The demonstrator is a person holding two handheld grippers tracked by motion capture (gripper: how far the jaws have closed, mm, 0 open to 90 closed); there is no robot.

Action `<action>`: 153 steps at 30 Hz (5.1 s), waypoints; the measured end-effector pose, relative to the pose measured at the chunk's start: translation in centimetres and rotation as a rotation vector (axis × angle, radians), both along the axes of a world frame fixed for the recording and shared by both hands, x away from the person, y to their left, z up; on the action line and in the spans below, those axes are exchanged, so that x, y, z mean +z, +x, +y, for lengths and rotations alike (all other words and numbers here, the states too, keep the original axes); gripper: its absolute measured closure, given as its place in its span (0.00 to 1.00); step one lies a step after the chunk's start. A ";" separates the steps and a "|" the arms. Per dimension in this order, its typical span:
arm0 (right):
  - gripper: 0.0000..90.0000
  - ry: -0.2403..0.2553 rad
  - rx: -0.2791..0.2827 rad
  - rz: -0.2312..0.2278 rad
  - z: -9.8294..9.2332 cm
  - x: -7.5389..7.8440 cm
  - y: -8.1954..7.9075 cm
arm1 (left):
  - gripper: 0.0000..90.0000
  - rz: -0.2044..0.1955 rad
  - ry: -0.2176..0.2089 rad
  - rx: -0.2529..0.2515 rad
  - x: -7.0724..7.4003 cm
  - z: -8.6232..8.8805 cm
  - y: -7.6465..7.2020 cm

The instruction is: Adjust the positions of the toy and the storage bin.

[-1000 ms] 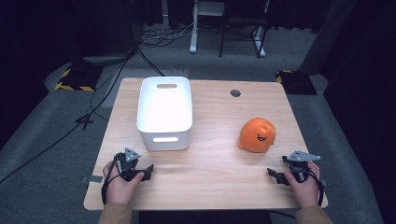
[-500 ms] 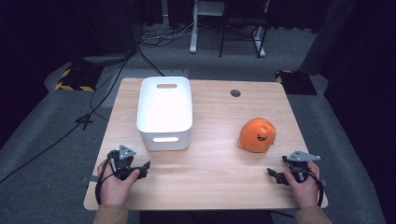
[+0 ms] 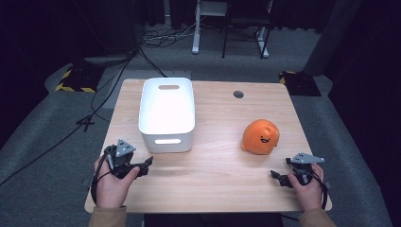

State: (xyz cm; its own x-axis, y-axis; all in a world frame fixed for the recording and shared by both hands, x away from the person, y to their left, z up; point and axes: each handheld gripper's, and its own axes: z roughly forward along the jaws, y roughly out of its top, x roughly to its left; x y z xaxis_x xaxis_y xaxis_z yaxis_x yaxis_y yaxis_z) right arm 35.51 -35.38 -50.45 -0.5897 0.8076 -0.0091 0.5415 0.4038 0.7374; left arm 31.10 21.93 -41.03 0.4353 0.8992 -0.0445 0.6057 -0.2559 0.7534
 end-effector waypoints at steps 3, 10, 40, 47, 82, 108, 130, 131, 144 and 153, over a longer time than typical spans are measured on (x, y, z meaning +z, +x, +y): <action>0.10 0.001 -0.001 0.001 0.0 0.0 0.0 | 0.24 -0.013 -0.008 -0.007 0.6 0.1 0.0; 0.10 0.000 0.000 0.001 0.0 0.0 0.0 | 0.25 -0.067 -0.058 0.005 2.5 0.8 0.7; 0.10 -0.007 0.005 0.001 -0.1 0.0 0.0 | 0.33 -0.129 -0.148 0.132 1.0 0.6 7.8; 0.10 -0.006 0.004 0.001 -0.1 0.0 0.0 | 0.41 -0.139 -0.127 0.097 0.9 -0.1 7.8; 0.10 -0.006 0.004 0.001 -0.1 0.0 0.0 | 0.37 -0.167 -0.151 -0.121 0.5 -9.1 -1.6; 0.10 -0.005 0.004 0.001 -0.1 0.0 0.0 | 0.27 -0.153 -0.170 -0.231 0.2 -11.3 -7.5; 0.10 -0.005 0.004 0.001 0.0 0.0 0.0 | 0.24 -0.204 -0.162 -0.197 3.0 -9.1 -5.3; 0.10 -0.009 0.006 0.000 -0.1 0.0 0.0 | 0.24 -0.202 -0.158 -0.187 3.0 -8.9 -5.1; 0.10 -0.006 0.004 0.001 -0.1 0.0 0.0 | 0.20 -0.201 -0.110 -0.083 3.1 -4.9 -2.1; 0.10 -0.007 0.005 0.001 -0.1 0.0 0.0 | 0.20 -0.130 -0.037 0.018 0.2 -2.4 0.3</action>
